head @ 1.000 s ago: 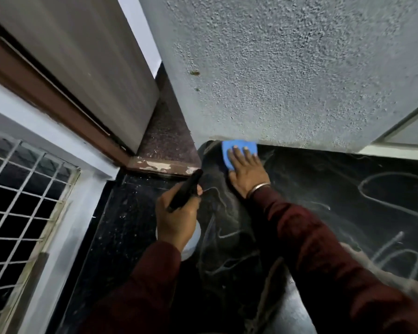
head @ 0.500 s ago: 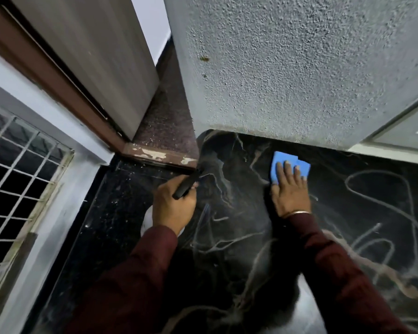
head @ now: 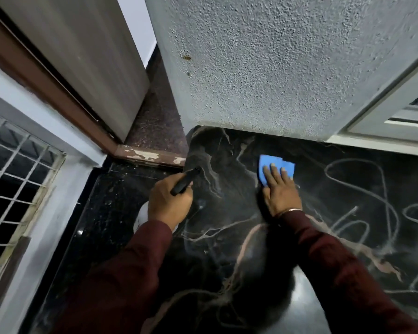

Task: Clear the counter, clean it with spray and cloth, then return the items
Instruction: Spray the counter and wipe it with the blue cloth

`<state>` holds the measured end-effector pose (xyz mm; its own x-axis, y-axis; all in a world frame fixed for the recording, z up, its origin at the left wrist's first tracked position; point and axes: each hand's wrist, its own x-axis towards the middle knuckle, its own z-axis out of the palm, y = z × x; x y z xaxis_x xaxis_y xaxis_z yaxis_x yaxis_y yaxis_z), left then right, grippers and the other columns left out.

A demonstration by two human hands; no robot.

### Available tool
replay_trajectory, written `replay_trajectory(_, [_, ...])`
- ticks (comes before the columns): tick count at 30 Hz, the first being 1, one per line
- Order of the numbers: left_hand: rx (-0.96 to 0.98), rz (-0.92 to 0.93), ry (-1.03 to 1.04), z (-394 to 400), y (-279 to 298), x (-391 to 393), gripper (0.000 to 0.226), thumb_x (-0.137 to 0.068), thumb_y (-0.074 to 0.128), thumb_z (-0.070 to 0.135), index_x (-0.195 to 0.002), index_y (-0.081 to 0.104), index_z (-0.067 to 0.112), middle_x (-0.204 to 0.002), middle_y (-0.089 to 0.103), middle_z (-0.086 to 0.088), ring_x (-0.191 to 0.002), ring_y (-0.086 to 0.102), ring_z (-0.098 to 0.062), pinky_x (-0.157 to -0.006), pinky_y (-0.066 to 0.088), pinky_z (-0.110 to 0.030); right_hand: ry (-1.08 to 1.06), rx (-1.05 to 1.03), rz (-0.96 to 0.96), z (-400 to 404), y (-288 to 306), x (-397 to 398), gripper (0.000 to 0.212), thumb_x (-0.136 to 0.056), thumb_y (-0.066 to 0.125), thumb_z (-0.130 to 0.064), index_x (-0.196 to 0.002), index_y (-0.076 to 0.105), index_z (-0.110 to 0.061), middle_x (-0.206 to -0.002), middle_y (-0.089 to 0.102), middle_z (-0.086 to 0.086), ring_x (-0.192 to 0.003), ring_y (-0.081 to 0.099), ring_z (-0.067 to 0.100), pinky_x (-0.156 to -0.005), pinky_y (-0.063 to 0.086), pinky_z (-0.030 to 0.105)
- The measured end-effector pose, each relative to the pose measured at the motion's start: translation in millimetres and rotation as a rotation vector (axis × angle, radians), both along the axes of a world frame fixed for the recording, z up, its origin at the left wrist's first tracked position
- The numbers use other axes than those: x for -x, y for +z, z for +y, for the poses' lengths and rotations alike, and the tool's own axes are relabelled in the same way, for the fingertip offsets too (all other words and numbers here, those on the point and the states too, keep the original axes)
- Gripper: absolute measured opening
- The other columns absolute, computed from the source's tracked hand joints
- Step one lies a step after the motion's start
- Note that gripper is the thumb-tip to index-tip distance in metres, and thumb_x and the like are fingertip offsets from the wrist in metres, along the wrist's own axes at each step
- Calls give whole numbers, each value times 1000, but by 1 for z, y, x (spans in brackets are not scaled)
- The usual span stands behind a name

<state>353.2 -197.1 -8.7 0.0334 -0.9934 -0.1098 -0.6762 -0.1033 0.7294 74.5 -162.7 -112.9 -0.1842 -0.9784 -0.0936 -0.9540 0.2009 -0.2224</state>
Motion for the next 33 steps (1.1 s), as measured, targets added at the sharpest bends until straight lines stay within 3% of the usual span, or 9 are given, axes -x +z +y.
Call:
replay_trajectory(2, [-11, -77, -59, 4, 1, -2, 9, -86, 67, 20, -86, 76, 20, -76, 72, -5, -77, 67, -30, -70, 54, -38, -86, -39, -16, -3, 3, -31, 67, -82, 25, -35, -138, 47, -5, -142, 46, 20, -127, 42, 48, -102, 35, 56])
replay_trajectory(5, [-61, -237, -256, 11, 5, 1, 14, -82, 60, 25, -76, 68, 16, -74, 70, -8, -77, 66, -37, -66, 52, -42, 60, -23, -50, 13, -1, -67, 65, -82, 28, -33, -140, 45, -8, -144, 45, 15, -131, 40, 45, -104, 35, 54])
replay_trajectory(8, [-89, -386, -325, 13, 13, 8, 14, -82, 61, 22, -68, 62, 18, -76, 70, -10, -79, 64, -38, -64, 46, -37, -50, -48, 4, 19, -14, -19, 65, -84, 25, -33, -139, 46, -6, -144, 45, 15, -131, 42, 42, -107, 35, 52])
replay_trajectory(12, [-140, -411, -303, 19, 14, 10, 12, -81, 61, 22, -86, 71, 17, -86, 72, -12, -86, 65, -39, -74, 53, -41, -283, -233, 104, 34, -47, 46, 71, -85, 11, -39, -137, 45, -6, -154, 28, 11, -141, 24, 36, -114, 19, 48])
replay_trajectory(16, [-207, -424, -299, 25, 22, 17, 13, -81, 59, 20, -83, 71, 15, -86, 70, -11, -86, 65, -38, -71, 46, -34, -301, -229, 81, 44, -37, 32, 74, -83, 10, -39, -132, 49, 0, -152, 29, 17, -139, 25, 40, -116, 17, 51])
replay_trajectory(20, [-233, -390, -272, 24, 25, 14, 18, -81, 58, 20, -91, 73, 18, -90, 71, -9, -90, 65, -36, -75, 47, -35, -174, -196, 75, 61, -19, -15, 68, -87, 15, -33, -127, 54, 4, -148, 37, 20, -138, 29, 42, -116, 18, 53])
replay_trajectory(23, [-251, -372, -306, 21, 28, 14, 13, -82, 57, 20, -86, 69, 17, -91, 69, -9, -91, 65, -36, -72, 43, -34, -177, -140, -49, 81, -6, -42, 71, -86, 16, -35, -140, 39, 4, -148, 37, 19, -138, 30, 43, -114, 23, 54])
replay_trajectory(28, [-222, -345, -292, 11, 37, 23, 27, -84, 58, 26, -104, 72, 15, -110, 71, -16, -104, 63, -40, -81, 46, -37, -34, 10, 33, 74, 18, -96, 55, -80, 35, -27, -110, 66, 6, -119, 64, 22, -106, 60, 48, -91, 50, 50])
replay_trajectory(33, [-219, -292, -204, 11, 34, 29, 23, -85, 59, 24, -101, 74, 20, -109, 71, -15, -103, 63, -40, -78, 45, -35, 352, -132, -61, 50, -4, -161, 57, -88, 33, -39, -135, 51, -13, -142, 48, 9, -133, 39, 42, -106, 37, 53])
